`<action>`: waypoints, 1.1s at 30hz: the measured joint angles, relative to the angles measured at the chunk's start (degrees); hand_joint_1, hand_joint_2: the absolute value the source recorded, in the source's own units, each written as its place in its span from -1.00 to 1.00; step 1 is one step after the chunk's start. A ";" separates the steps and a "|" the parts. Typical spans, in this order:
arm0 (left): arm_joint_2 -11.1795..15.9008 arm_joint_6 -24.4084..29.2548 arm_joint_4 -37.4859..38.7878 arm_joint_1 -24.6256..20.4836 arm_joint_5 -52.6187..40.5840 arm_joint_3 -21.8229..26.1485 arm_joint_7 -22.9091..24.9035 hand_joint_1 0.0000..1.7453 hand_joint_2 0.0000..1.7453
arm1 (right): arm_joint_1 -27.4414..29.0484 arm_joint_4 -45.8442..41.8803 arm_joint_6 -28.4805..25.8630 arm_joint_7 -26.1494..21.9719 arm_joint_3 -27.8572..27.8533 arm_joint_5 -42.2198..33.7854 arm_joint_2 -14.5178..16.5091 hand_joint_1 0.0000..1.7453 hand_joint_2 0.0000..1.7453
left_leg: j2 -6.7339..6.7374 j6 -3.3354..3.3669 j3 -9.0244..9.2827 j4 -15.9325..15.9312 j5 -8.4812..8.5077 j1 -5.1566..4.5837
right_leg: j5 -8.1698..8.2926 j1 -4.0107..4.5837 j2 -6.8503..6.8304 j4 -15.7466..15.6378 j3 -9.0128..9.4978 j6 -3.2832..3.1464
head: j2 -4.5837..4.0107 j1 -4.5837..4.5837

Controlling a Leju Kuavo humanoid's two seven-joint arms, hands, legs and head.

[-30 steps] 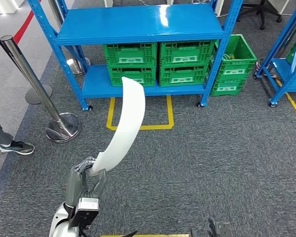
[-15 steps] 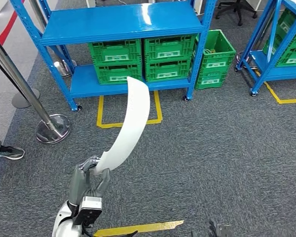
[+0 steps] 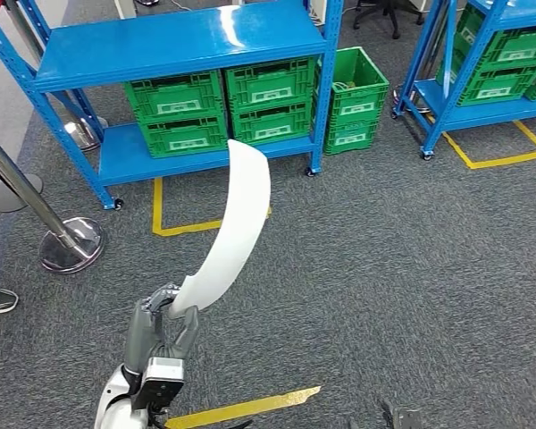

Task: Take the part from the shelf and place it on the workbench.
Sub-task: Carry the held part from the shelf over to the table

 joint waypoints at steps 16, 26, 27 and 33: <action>-0.34 -0.05 0.14 0.07 0.86 -0.34 -0.05 1.00 1.00 | -0.15 2.71 -1.14 0.19 -1.01 0.15 -0.01 -1.00 1.00 | 6.83 0.08 -1.35 -1.09 1.35 -0.59 | -2.36 0.06 -5.74 -0.12 2.17 1.24 | 0.00 0.40; -0.05 -0.08 0.28 0.18 1.27 -0.53 -0.07 1.00 1.00 | -0.17 4.27 -1.87 0.20 -1.52 0.25 -0.11 -1.00 1.00 | 3.50 -1.50 -8.19 15.19 -6.08 0.19 | -1.10 0.19 -1.81 -0.34 1.18 -1.13 | 0.00 0.18; -0.02 -0.07 0.32 0.19 1.37 -0.54 -0.08 1.00 1.00 | -0.16 4.39 -2.03 0.18 -1.59 0.33 -0.12 -1.00 1.00 | 3.21 -1.27 -6.68 12.09 -3.95 0.19 | -1.05 0.23 -1.29 -0.29 1.20 -1.09 | 0.00 0.18; -0.02 0.07 0.56 0.04 1.68 -0.62 -0.10 1.00 1.00 | -0.38 4.76 -2.26 0.10 -2.49 1.09 -0.14 -1.00 1.00 | 0.74 -0.04 -1.24 -0.65 0.71 0.14 | -0.34 0.18 1.10 0.07 -0.02 0.33 | 0.00 0.22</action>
